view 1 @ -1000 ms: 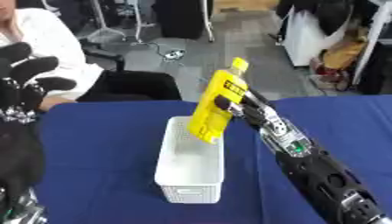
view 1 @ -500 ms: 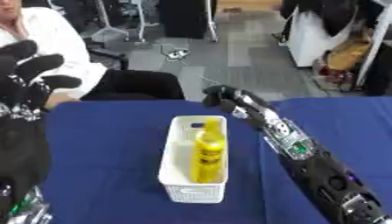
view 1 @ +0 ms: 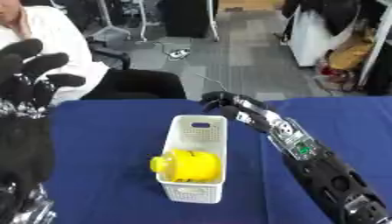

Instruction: Pick up objects on the table and place them in the box.

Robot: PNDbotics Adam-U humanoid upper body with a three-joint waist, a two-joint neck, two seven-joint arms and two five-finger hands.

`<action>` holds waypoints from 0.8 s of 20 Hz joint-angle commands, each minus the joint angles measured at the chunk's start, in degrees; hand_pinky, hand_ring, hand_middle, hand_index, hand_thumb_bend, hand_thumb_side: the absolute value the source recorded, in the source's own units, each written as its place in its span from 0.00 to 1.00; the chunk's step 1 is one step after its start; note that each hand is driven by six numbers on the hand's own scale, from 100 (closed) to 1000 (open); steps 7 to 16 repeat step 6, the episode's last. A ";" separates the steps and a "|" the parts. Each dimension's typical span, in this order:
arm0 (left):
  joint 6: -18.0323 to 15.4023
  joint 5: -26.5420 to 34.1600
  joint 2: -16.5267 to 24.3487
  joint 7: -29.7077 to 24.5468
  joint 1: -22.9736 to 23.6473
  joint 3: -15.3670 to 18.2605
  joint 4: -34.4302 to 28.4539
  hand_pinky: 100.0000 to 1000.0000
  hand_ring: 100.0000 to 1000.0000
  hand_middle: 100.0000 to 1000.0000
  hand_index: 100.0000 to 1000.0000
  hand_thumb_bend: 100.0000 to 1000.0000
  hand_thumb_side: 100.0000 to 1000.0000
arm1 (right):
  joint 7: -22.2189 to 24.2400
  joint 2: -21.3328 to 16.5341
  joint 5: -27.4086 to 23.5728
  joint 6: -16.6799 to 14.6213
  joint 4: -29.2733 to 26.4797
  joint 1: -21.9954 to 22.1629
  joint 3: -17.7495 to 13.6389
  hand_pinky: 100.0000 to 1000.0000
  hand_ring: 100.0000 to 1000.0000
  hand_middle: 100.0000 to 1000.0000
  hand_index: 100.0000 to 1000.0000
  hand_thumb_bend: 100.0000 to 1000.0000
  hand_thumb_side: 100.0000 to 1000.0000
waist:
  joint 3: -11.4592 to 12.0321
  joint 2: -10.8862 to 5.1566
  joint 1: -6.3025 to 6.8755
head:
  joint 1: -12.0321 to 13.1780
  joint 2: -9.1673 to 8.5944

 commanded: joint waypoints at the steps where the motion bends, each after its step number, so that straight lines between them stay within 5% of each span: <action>1: -0.18 -0.22 1.38 -0.17 -0.25 0.56 -0.83 0.63 0.73 0.81 0.83 0.22 0.93 | -0.77 -1.65 -4.86 0.31 -5.90 1.01 0.13 1.00 0.78 0.81 0.91 0.69 0.88 | -0.31 -1.16 -0.05 | 0.65 -1.28; 2: -0.20 -0.32 1.45 -0.17 -0.17 0.54 -0.83 0.63 0.73 0.81 0.83 0.22 0.93 | -1.10 -2.42 -7.09 0.99 -8.59 2.10 0.73 1.00 0.78 0.81 0.91 0.68 0.89 | -0.38 -1.15 -0.08 | 0.66 -1.79; 6: -0.47 -0.92 1.96 0.08 0.35 0.73 -0.83 0.63 0.73 0.81 0.83 0.22 0.93 | -3.20 -6.77 -17.23 3.98 -27.10 11.17 2.29 0.96 0.76 0.79 0.89 0.67 0.91 | -1.26 -1.08 0.13 | 0.57 -9.16; 16: -0.47 -0.92 1.96 0.08 0.35 0.73 -0.83 0.63 0.73 0.81 0.83 0.22 0.93 | -3.20 -6.77 -17.23 3.98 -27.10 11.17 2.29 0.96 0.76 0.79 0.89 0.67 0.91 | -1.26 -1.08 0.13 | 0.57 -9.16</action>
